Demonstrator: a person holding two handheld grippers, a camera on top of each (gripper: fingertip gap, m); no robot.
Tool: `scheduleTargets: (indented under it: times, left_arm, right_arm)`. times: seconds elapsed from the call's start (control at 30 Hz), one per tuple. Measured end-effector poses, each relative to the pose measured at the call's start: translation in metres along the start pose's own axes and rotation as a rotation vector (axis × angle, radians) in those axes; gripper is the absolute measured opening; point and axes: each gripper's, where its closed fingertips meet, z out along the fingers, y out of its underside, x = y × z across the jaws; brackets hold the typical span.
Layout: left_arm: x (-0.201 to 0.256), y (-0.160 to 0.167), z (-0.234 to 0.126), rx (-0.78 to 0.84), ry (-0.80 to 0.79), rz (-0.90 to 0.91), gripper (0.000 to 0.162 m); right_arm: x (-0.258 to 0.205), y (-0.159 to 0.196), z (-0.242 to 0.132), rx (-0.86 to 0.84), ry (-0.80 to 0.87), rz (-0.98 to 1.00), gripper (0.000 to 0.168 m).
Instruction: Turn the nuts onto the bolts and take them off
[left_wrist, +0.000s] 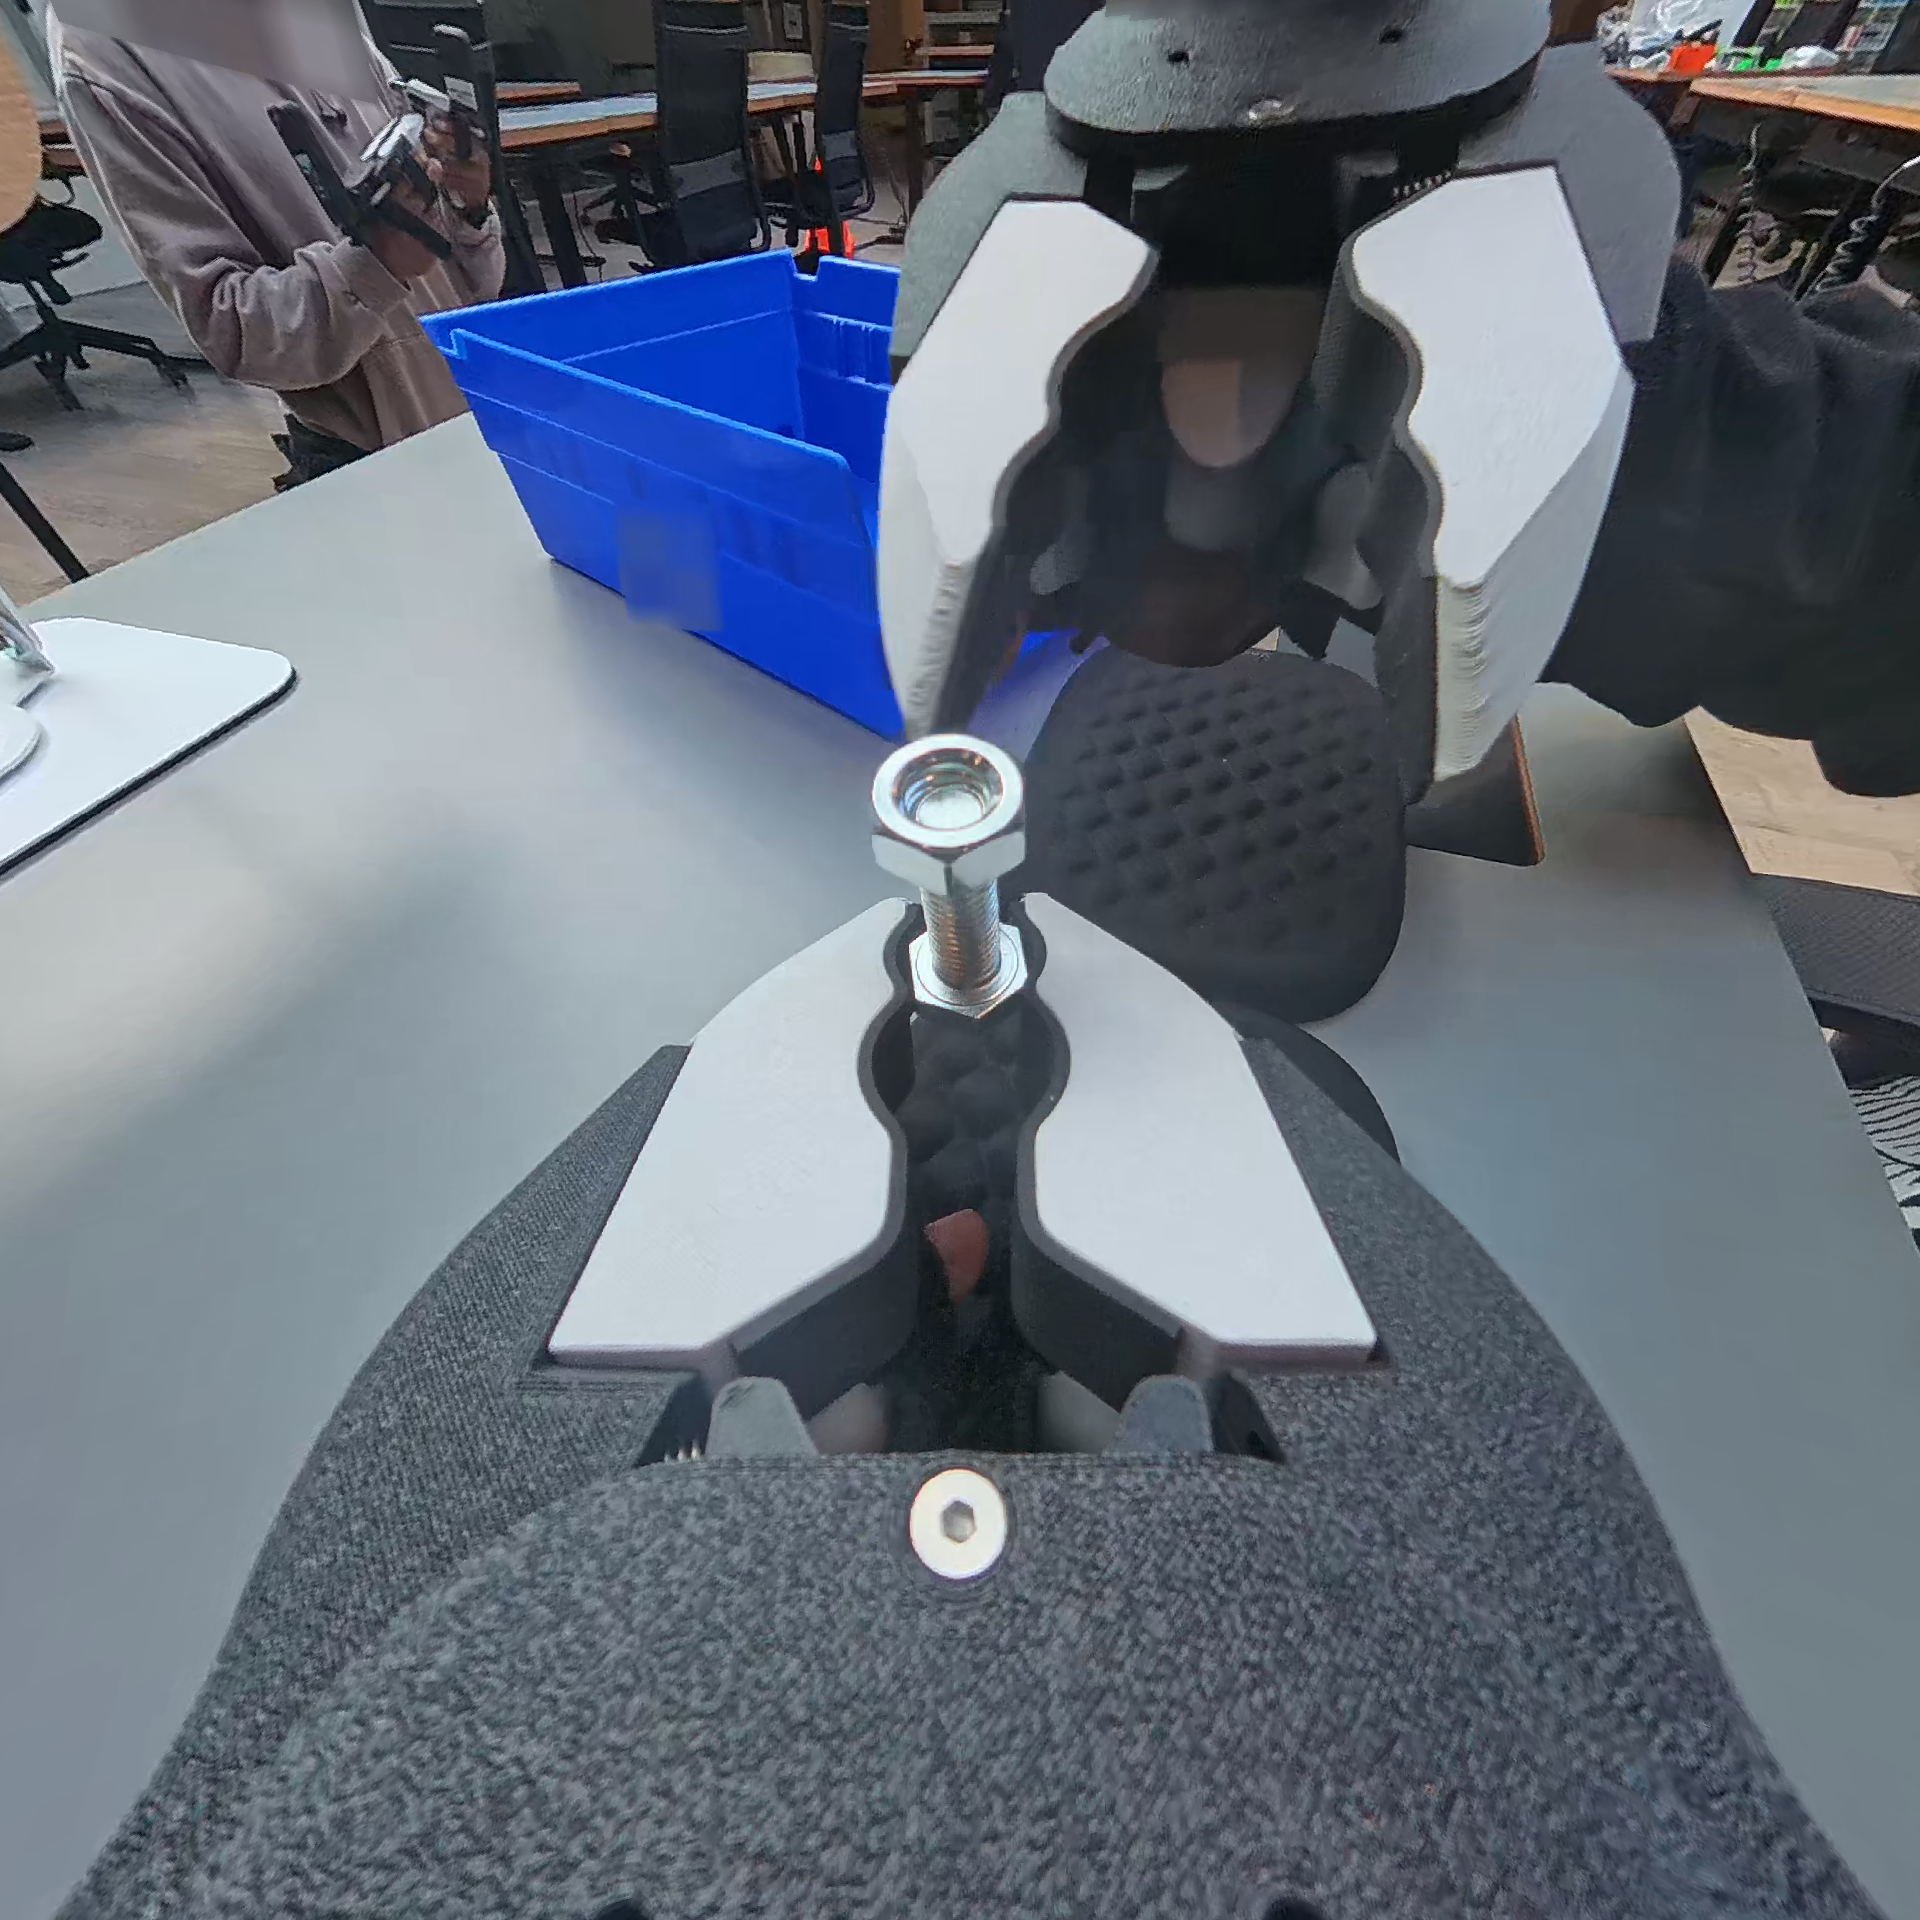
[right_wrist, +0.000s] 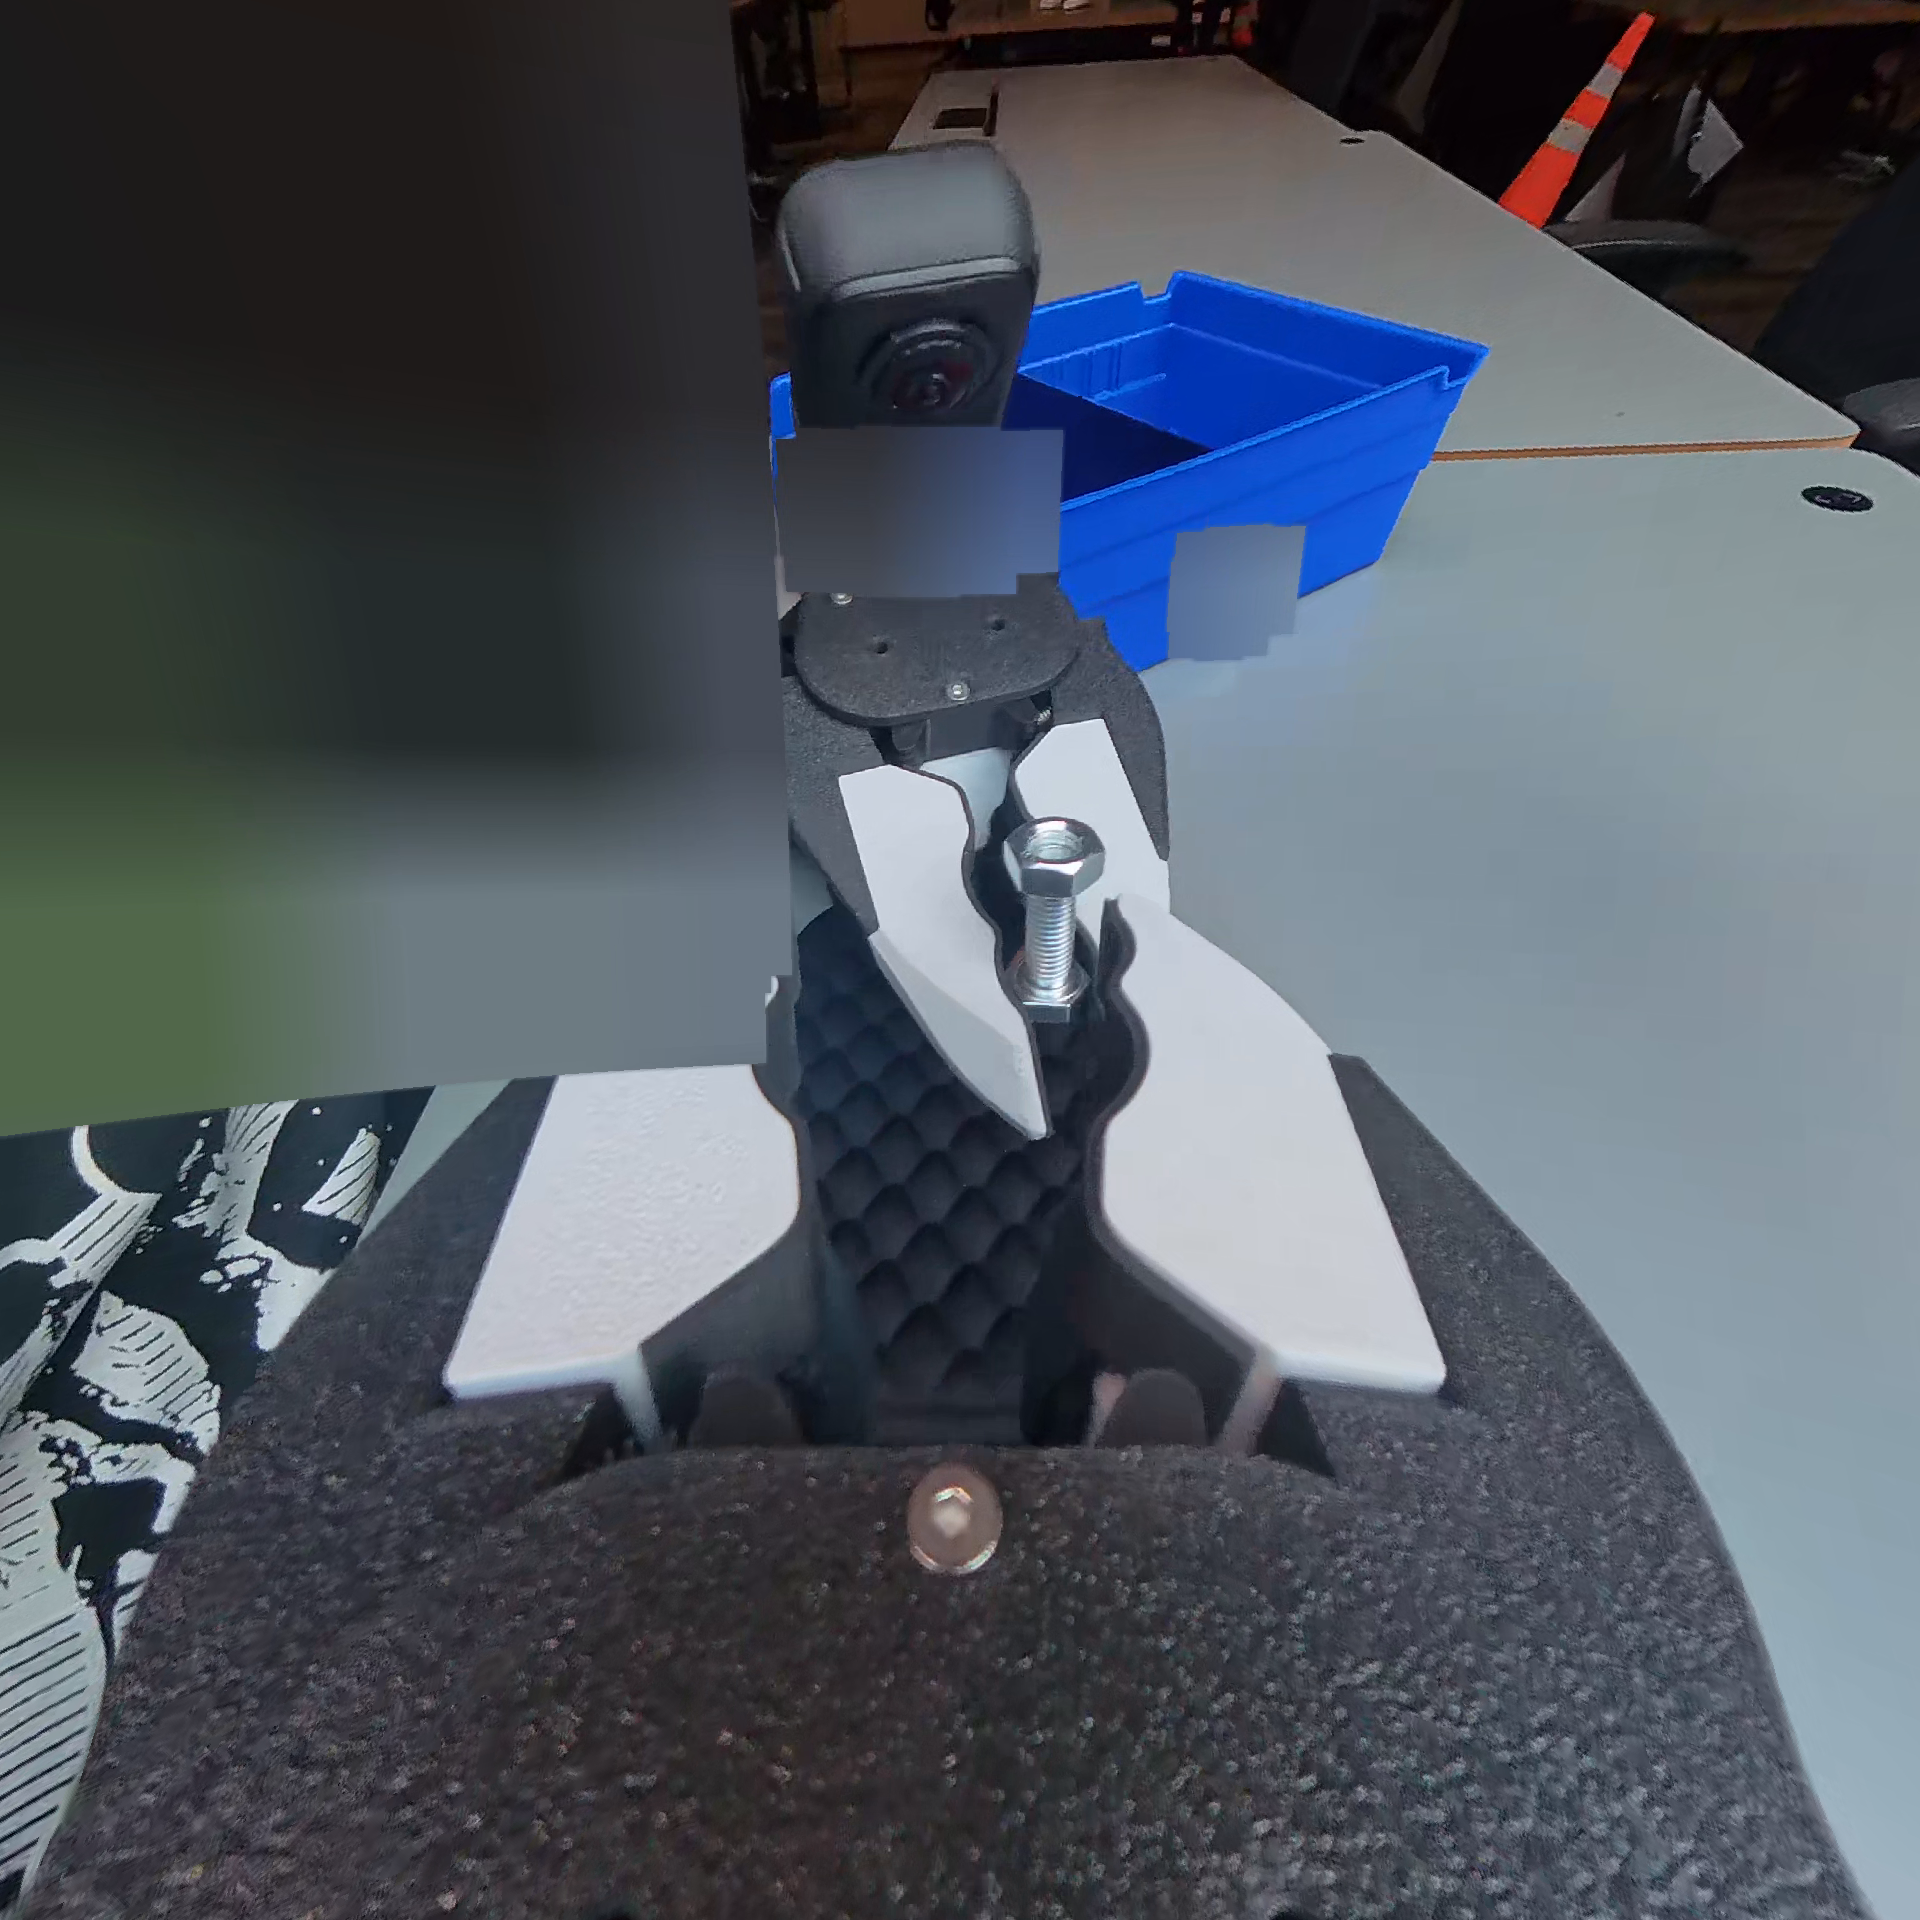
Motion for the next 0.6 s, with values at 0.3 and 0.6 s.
scheduleTargets:
  times: [0.3,0.6]
  left_arm:
    - [0.000,0.001,0.000,-0.003,0.003,0.002,0.016]
    - [-0.001,0.000,0.000,0.001,-0.002,-0.003,0.016]
  right_arm:
    - [0.001,-0.008,0.029,0.023,-0.038,-0.012,0.062]
    - [-0.002,-0.006,0.007,0.055,0.008,0.006,0.050]
